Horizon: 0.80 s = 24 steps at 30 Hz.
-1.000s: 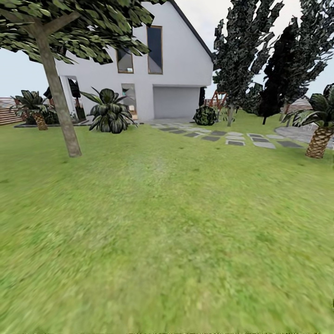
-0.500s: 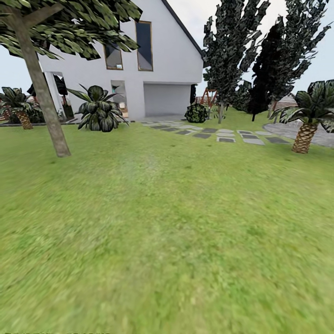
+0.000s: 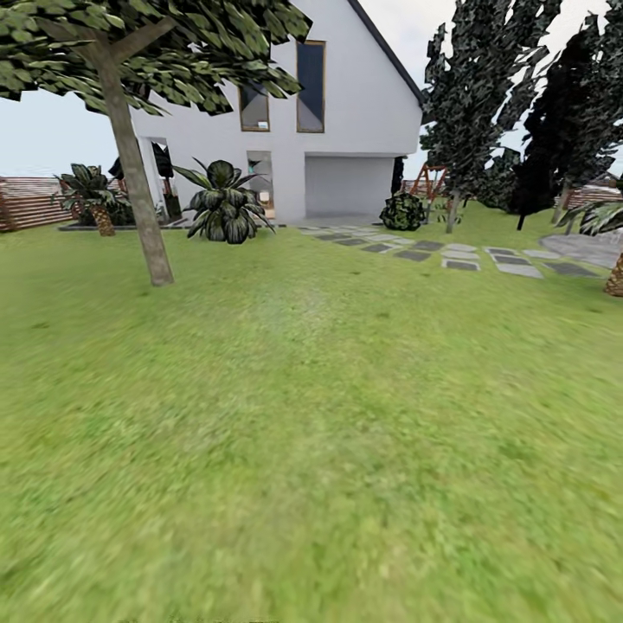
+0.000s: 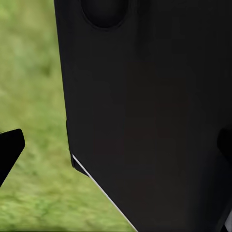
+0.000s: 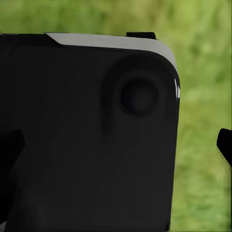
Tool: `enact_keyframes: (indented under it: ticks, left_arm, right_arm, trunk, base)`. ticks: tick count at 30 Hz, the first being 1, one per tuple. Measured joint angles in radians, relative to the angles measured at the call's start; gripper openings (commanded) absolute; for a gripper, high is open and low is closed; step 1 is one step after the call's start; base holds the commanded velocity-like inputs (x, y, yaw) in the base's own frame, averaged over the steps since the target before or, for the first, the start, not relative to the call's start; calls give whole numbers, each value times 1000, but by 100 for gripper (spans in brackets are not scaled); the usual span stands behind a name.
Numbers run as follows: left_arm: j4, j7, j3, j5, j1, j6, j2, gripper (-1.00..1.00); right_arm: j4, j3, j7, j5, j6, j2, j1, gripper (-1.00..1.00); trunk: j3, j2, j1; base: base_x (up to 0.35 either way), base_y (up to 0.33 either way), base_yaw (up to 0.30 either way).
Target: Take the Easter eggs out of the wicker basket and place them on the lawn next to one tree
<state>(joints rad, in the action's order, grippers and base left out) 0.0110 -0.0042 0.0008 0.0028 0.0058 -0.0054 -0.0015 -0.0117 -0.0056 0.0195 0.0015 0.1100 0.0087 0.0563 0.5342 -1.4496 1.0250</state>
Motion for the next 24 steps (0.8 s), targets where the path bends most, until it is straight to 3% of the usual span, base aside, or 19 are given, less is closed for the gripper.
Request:
enact_keyframes:
  ticks: [24]
  left_arm:
    - [0,0,0,0,0,0,0,100]
  right_arm:
    - [1,0,-1,1,2,1,0,100]
  trunk:
    - [0,0,0]
  base:
    - [0,0,290]
